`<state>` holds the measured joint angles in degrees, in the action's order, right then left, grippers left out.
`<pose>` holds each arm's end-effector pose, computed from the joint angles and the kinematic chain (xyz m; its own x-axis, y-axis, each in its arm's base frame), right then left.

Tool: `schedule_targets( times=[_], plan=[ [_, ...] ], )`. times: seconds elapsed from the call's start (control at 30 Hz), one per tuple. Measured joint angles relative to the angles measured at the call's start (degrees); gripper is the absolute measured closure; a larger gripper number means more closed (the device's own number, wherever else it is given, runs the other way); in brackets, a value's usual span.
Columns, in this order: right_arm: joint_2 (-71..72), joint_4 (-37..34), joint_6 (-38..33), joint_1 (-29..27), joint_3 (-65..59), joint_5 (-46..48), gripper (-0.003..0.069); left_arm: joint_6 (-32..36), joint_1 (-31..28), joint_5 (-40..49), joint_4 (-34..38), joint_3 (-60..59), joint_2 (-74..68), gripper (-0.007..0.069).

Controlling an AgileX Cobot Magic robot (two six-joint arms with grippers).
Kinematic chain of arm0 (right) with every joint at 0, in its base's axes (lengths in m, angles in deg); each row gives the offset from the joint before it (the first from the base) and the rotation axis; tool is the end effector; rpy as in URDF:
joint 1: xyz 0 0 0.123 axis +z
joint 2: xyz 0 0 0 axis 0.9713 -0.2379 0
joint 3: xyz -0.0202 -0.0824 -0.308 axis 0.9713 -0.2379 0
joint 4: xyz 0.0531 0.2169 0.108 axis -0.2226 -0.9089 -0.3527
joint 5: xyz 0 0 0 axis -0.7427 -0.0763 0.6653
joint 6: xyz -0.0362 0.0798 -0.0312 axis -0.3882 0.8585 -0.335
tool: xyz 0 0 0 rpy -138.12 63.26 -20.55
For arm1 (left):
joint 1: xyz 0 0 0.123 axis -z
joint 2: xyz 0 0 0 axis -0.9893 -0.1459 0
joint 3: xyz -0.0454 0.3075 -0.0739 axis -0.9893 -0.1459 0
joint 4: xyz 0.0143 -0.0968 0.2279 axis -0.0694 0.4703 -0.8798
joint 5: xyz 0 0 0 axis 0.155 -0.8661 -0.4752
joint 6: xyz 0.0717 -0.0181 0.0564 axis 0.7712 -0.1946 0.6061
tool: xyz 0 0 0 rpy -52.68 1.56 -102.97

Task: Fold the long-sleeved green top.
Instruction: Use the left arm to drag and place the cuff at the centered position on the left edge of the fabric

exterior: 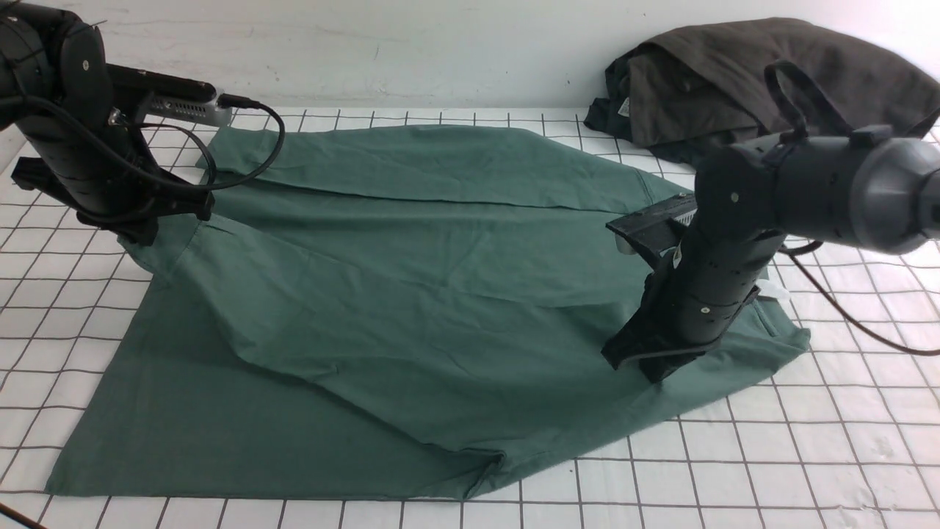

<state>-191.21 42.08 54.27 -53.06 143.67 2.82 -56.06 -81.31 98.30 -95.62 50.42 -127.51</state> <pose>0.3497 0.1546 0.2243 -0.8553 -0.5082 -0.1010 -0.5135 0.8574 0.0346 0.4119 0.0068 0.2854 -0.9156 0.0696 -0.3959 0.0258 0.9930 0.1149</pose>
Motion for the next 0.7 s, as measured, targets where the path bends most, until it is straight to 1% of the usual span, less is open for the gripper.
schedule_targets(
  times=[0.13, 0.27, 0.33, 0.37, 0.4, 0.47, 0.53, 0.57, 0.6, 0.7],
  plan=[
    [1.56, 0.04, 0.47, 0.00, -0.64, 2.30, 0.0661, 0.18, 0.00, -0.70, 0.00, 0.00, -0.07, 0.0622],
    [1.78, 0.44, 1.30, 0.00, -4.67, 2.08, 0.0662, 0.78, 0.00, -3.20, -0.26, 0.00, -1.41, 0.0622],
    [1.78, 0.44, 1.37, 0.00, -6.35, 1.61, 0.0662, 1.86, 0.00, -3.84, -0.33, 0.00, -2.20, 0.0622],
    [1.78, 0.44, 1.41, 0.00, -8.87, 0.62, 0.0662, 3.68, 0.00, -4.84, -0.32, 0.00, -3.62, 0.0621],
    [1.78, 0.44, 1.41, 0.00, -8.87, 0.47, 0.0662, 3.68, 0.00, -4.90, -0.32, 0.00, -3.97, 0.0621],
    [1.85, 0.44, 1.41, 0.02, -10.91, -1.41, 0.0662, 5.18, 0.00, -6.43, -0.32, 0.00, -5.71, 0.0607],
    [2.07, 0.44, 1.41, 0.02, -11.55, -2.73, 0.0662, 5.80, 0.00, -7.97, -0.61, 0.00, -7.56, 0.0572],
    [2.08, 0.44, 1.41, 0.02, -11.55, -2.73, 0.0662, 5.80, 0.00, -8.08, -0.69, 0.00, -7.70, 0.0568],
    [2.27, 0.44, 1.41, 0.02, -11.75, -3.55, 0.0662, 5.86, 0.00, -8.70, -1.44, 0.00, -8.52, 0.0517],
    [2.39, 0.58, 1.41, 0.02, -11.80, -4.30, 0.0662, 5.49, 0.00, -8.99, -3.21, 0.00, -8.96, 0.0407]
  ],
)
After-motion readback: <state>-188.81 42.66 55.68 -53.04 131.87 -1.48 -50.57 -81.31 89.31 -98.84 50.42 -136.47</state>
